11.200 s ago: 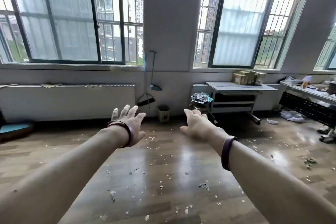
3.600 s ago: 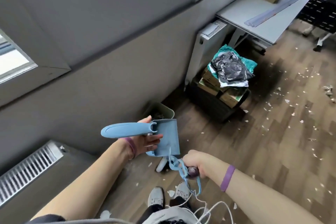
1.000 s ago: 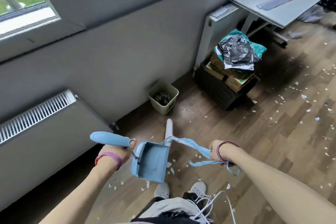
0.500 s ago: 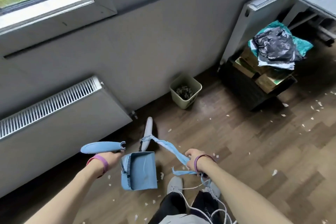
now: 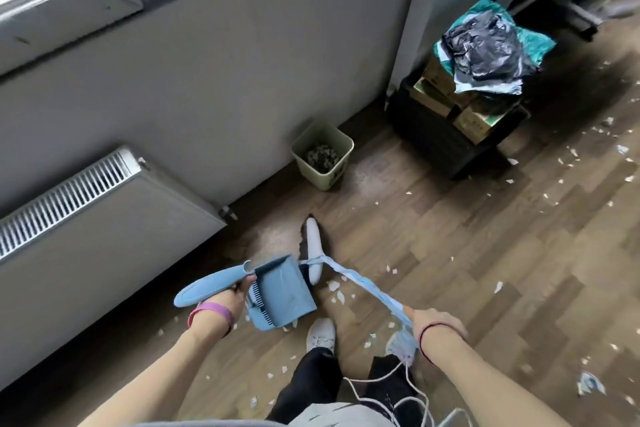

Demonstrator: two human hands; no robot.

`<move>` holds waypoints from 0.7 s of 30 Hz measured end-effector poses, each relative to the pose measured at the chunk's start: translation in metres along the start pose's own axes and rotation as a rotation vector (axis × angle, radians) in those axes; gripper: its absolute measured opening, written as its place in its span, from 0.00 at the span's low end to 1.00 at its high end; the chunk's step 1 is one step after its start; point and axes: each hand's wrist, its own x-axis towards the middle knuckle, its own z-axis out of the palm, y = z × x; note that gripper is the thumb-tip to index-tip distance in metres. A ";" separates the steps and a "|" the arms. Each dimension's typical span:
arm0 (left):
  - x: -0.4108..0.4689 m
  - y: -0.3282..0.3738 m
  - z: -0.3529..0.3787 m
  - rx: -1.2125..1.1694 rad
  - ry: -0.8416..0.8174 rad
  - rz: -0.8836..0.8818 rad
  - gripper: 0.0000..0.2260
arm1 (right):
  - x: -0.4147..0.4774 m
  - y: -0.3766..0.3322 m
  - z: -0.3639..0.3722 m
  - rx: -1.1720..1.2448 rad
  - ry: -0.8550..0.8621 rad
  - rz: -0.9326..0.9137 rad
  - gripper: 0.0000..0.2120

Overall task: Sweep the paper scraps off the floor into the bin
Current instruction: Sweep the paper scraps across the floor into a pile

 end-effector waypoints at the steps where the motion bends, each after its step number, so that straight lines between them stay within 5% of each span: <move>1: -0.001 0.010 0.007 -0.013 0.001 0.000 0.23 | -0.002 0.018 0.002 0.012 -0.015 0.026 0.19; 5: -0.011 0.051 0.035 -0.043 0.016 -0.005 0.24 | -0.007 0.092 0.012 0.010 -0.064 0.104 0.30; 14: -0.044 0.141 0.117 0.062 0.068 0.058 0.24 | -0.025 0.237 0.029 0.101 -0.040 0.254 0.22; 21: -0.063 0.173 0.155 -0.133 0.116 0.026 0.24 | -0.034 0.263 0.017 0.093 0.007 0.230 0.23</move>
